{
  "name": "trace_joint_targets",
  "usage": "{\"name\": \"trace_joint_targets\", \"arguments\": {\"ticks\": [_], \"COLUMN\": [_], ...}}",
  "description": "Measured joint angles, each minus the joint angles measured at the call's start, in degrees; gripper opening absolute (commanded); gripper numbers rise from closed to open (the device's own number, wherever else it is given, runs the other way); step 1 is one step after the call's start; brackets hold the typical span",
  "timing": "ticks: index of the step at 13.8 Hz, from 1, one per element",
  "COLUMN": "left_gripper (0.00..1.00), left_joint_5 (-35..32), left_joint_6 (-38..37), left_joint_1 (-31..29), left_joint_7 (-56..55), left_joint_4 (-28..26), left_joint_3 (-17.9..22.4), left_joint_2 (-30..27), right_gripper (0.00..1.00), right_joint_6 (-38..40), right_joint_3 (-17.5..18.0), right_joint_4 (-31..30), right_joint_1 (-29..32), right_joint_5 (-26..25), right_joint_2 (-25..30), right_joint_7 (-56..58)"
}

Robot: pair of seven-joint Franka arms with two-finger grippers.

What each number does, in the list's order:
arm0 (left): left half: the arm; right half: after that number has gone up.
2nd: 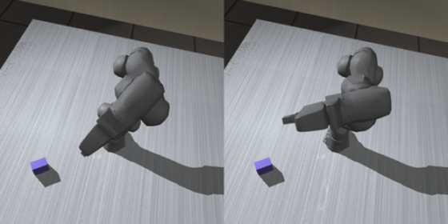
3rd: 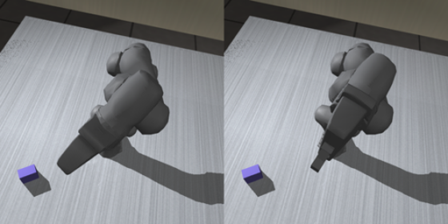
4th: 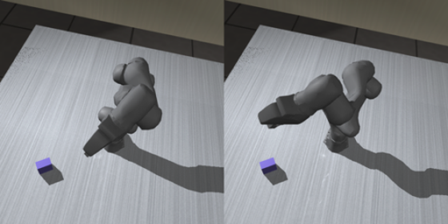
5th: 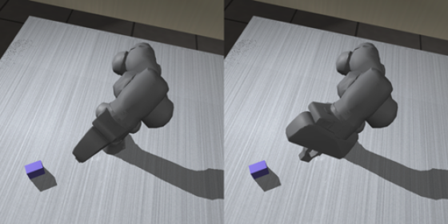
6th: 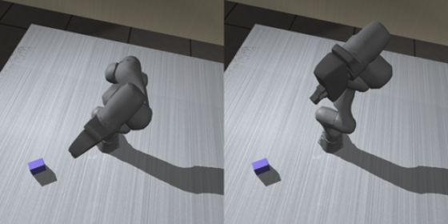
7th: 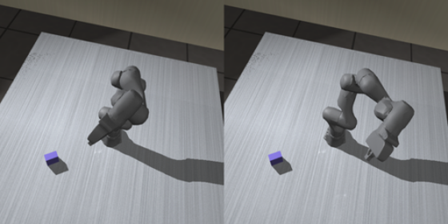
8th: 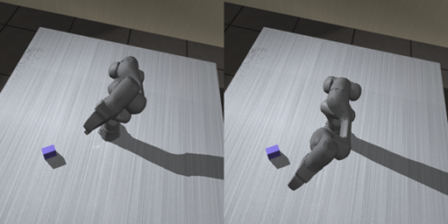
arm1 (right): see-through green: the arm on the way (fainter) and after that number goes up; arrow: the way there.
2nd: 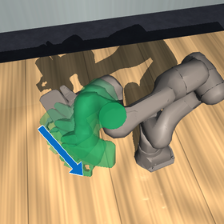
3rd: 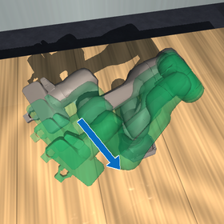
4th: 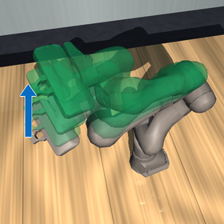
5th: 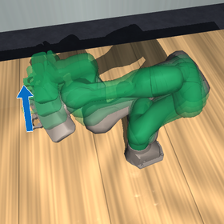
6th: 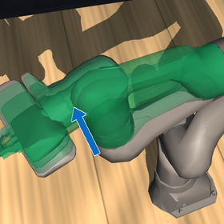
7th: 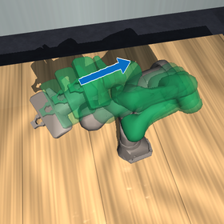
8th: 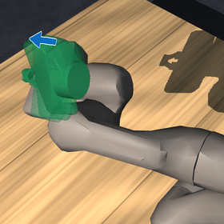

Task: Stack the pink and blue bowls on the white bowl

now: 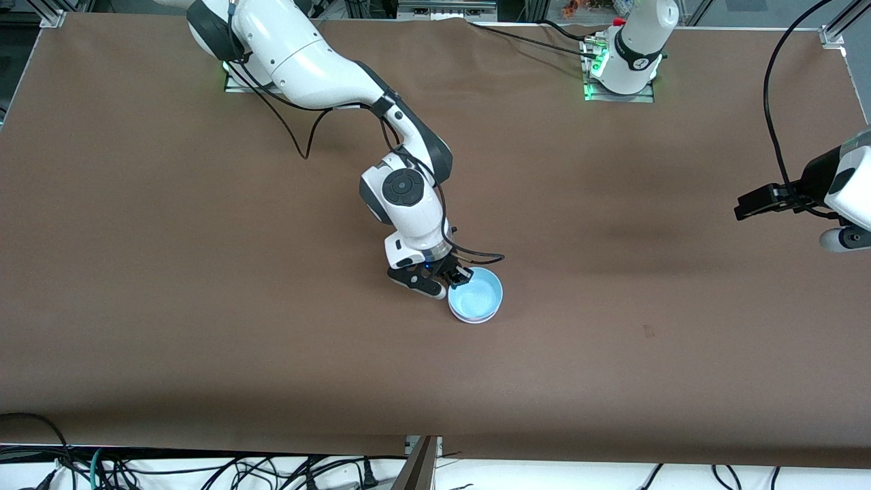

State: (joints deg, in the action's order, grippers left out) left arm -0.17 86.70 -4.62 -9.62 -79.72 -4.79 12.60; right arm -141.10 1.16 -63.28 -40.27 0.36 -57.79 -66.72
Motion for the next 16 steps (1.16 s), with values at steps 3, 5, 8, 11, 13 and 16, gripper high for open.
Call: {"name": "trace_joint_targets", "arguments": {"ticks": [3,5,8,11,13,16], "left_gripper": [1.00,1.00,1.00,1.00,1.00,1.00], "left_joint_5": [0.0,0.0,0.0,0.0,0.0,0.0], "left_joint_6": [0.0,0.0,0.0,0.0,0.0,0.0], "left_joint_1": [0.0,0.0,0.0,0.0,0.0,0.0], "left_joint_7": [0.0,0.0,0.0,0.0,0.0,0.0], "left_joint_4": [0.0,0.0,0.0,0.0,0.0,0.0], "left_joint_3": [0.0,0.0,0.0,0.0,0.0,0.0], "left_joint_2": [0.0,0.0,0.0,0.0,0.0,0.0], "right_gripper": [0.00,0.38,1.00,1.00,1.00,1.00], "right_joint_6": [0.0,0.0,-0.1,0.1,2.3,8.7], "right_joint_3": [0.0,0.0,0.0,-0.3,-0.7,-1.5], "right_joint_4": [0.0,0.0,0.1,0.9,2.0,3.4], "right_joint_1": [-0.1,-0.1,-0.1,-0.1,0.1,2.2], "right_joint_5": [-1.4,-1.5,-1.5,-1.5,-1.5,-1.9], "right_joint_2": [-0.2,-0.3,-0.3,-0.2,0.1,4.2], "right_joint_7": [0.0,0.0,0.0,0.0,0.0,4.6]}}
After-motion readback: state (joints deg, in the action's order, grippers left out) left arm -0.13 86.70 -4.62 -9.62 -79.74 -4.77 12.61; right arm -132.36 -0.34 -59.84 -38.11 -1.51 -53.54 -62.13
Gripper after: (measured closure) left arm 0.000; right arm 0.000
